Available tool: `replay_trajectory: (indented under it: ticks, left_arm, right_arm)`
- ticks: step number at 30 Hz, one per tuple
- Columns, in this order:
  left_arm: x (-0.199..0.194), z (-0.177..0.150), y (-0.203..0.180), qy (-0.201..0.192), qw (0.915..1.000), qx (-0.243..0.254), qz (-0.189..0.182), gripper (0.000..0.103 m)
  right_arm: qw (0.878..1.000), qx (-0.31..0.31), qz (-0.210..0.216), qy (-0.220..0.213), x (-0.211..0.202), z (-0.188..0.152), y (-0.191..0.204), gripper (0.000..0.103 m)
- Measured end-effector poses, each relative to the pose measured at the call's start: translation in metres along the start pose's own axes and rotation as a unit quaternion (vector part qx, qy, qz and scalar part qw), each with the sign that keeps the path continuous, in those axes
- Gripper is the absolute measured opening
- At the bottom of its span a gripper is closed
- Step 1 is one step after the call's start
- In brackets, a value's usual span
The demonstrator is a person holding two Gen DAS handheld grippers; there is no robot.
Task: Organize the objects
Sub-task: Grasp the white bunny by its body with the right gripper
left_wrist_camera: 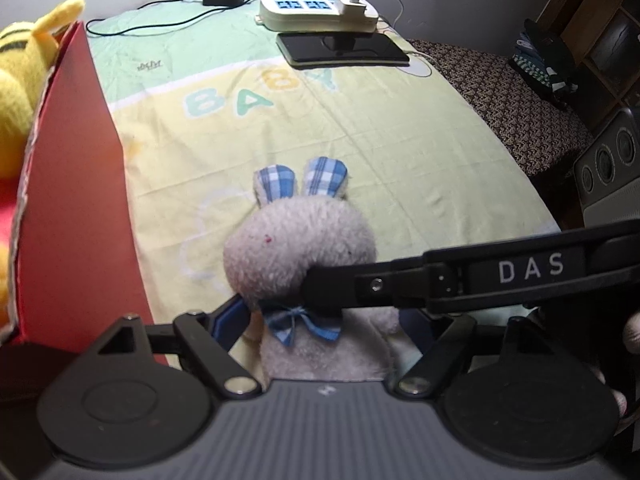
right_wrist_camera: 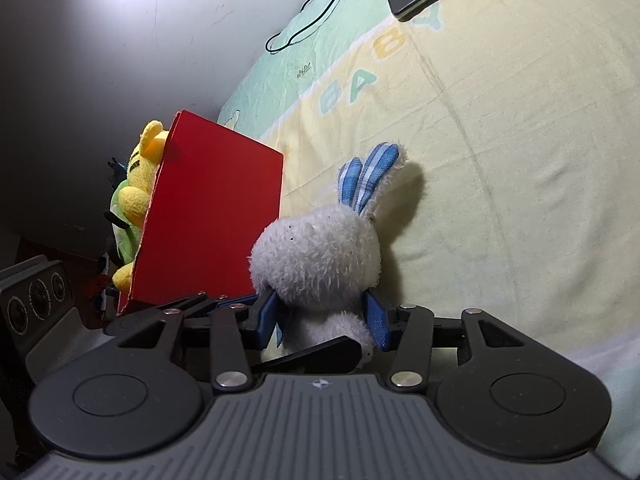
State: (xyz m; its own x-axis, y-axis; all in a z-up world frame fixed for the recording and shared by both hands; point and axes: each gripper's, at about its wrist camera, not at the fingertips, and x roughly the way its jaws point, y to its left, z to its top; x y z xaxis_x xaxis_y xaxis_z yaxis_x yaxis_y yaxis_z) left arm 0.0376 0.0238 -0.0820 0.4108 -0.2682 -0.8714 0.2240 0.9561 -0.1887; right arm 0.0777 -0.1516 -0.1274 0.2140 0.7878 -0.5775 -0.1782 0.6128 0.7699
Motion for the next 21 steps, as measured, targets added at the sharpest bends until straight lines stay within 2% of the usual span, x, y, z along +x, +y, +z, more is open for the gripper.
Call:
replay_trajectory:
  ticks: [6,14,21]
  left_arm:
    - [-0.006,-0.006,-0.005,-0.004,0.9999,0.012,0.004,0.079]
    - [-0.027,-0.023,-0.022,-0.014,0.9988,0.047,-0.009,0.079]
    - [-0.058,-0.03,-0.024,-0.048,0.9965,0.065,-0.024,0.079]
  right_arm:
    - [1.0,-0.017,-0.003,0.003,-0.006,-0.007,0.006,0.044]
    - [1.0,-0.026,-0.007,-0.014,-0.028,-0.032,0.014,0.043]
    - [0.998,-0.049,-0.007,-0.047,-0.044,-0.05,0.039,0.042]
